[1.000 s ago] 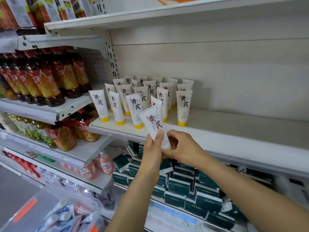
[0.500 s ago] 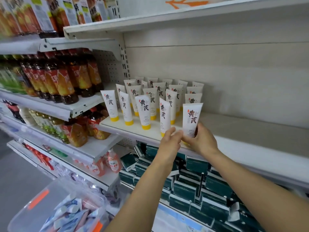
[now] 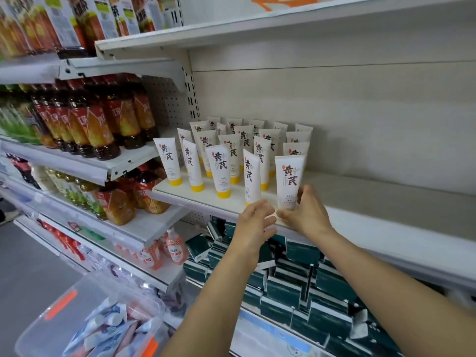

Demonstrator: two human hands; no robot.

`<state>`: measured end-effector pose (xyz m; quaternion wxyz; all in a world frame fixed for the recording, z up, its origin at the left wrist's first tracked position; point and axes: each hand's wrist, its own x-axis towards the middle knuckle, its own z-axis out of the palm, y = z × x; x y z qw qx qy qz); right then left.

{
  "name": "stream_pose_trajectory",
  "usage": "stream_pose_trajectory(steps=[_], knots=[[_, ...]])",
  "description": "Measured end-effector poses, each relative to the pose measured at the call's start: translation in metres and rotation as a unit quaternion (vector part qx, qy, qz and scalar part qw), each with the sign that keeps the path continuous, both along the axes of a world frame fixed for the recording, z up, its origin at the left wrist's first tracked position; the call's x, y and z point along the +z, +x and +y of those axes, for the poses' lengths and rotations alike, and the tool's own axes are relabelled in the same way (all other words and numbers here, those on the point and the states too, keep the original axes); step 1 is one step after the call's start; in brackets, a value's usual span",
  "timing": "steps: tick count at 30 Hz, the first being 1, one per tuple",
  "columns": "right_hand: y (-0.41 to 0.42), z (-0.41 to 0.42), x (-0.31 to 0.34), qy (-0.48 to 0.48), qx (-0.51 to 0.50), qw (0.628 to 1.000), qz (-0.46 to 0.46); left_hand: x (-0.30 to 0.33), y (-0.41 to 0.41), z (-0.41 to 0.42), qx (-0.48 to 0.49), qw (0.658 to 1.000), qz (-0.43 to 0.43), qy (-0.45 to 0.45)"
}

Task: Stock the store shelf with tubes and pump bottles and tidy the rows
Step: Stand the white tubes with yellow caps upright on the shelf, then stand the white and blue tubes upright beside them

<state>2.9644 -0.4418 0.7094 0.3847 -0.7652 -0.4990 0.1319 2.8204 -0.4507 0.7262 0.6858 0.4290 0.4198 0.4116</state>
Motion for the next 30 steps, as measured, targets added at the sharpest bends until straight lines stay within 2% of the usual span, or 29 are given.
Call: stream_pose_trajectory(steps=[5, 8, 11, 17, 21, 30], knots=[[0.000, -0.018, 0.000, 0.027, -0.020, 0.999, 0.002, -0.013, -0.013, 0.001, 0.041, 0.997, -0.047, -0.053], [-0.007, -0.034, 0.000, 0.090, -0.036, 0.995, 0.008, -0.018, -0.017, -0.002, 0.046, 0.994, -0.073, -0.074], [-0.021, -0.048, 0.000, 0.150, -0.026, 0.987, 0.041, -0.026, -0.025, -0.004, 0.043, 0.992, -0.078, -0.089], [-0.063, -0.058, 0.000, 0.191, 0.010, 0.980, 0.063, -0.040, -0.055, 0.001, 0.031, 0.989, -0.070, -0.123], [-0.110, -0.048, -0.012, 0.163, 0.070, 0.982, 0.069, -0.048, -0.095, 0.010, 0.040, 0.986, -0.073, -0.143], [-0.245, 0.007, -0.077, 0.023, 0.198, 0.974, 0.105, -0.091, -0.244, 0.042, 0.114, 0.971, -0.047, -0.204]])
